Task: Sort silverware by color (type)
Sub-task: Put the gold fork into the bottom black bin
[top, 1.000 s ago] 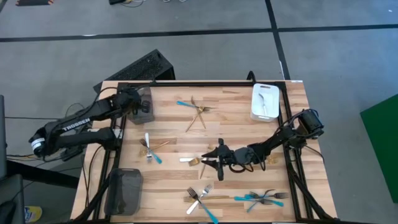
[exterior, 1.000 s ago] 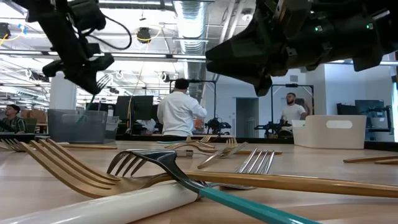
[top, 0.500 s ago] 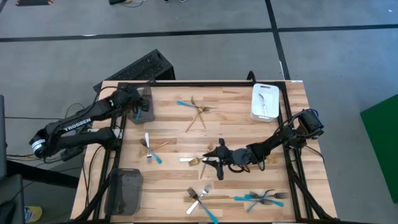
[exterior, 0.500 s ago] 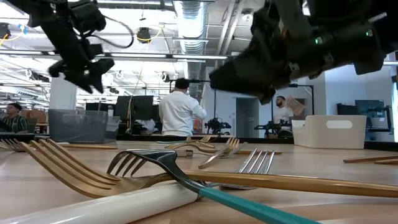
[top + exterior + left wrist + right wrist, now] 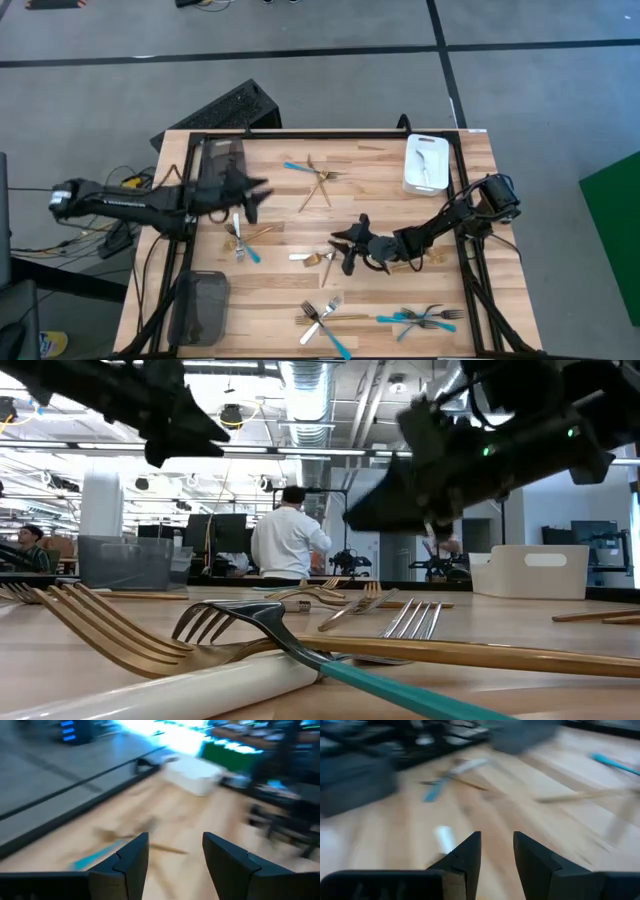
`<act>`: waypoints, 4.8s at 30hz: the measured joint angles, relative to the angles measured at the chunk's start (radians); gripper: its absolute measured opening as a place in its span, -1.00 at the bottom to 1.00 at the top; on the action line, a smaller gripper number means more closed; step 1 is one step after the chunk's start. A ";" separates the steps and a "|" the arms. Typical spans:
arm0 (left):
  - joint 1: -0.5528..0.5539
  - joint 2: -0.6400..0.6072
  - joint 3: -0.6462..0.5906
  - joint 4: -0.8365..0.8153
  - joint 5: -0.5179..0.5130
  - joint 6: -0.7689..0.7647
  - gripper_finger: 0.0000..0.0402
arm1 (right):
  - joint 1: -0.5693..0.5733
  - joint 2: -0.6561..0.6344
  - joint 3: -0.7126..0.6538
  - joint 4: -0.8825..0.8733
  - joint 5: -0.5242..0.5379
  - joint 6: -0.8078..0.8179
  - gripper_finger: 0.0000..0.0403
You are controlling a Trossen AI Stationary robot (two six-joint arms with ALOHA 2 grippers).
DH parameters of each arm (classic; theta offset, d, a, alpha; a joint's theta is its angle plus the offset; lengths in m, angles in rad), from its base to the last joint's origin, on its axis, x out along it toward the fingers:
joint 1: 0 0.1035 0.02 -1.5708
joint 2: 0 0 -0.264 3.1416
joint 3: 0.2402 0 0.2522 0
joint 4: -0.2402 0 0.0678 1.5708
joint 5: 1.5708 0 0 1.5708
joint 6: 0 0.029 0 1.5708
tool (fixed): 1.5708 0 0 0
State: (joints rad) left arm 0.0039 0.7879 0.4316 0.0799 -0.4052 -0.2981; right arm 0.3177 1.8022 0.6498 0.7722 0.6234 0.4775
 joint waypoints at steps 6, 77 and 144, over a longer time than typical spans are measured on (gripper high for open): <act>-0.190 0.045 -0.123 0.129 -0.067 -0.054 -0.13 | -0.060 -0.020 -0.001 -0.248 0.024 0.235 -0.31; -0.189 0.827 0.105 0.584 0.175 -0.108 -0.14 | -0.116 -0.019 0.092 0.109 -0.270 -0.334 -0.91; -1.238 0.547 0.464 -1.149 0.136 -1.860 -0.60 | -0.174 -0.024 0.092 0.156 -0.203 -0.200 -0.10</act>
State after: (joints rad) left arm -1.2345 1.3350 0.8959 -1.0693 -0.2696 -2.1586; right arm 0.1432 1.7779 0.7414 0.9282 0.4202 0.2775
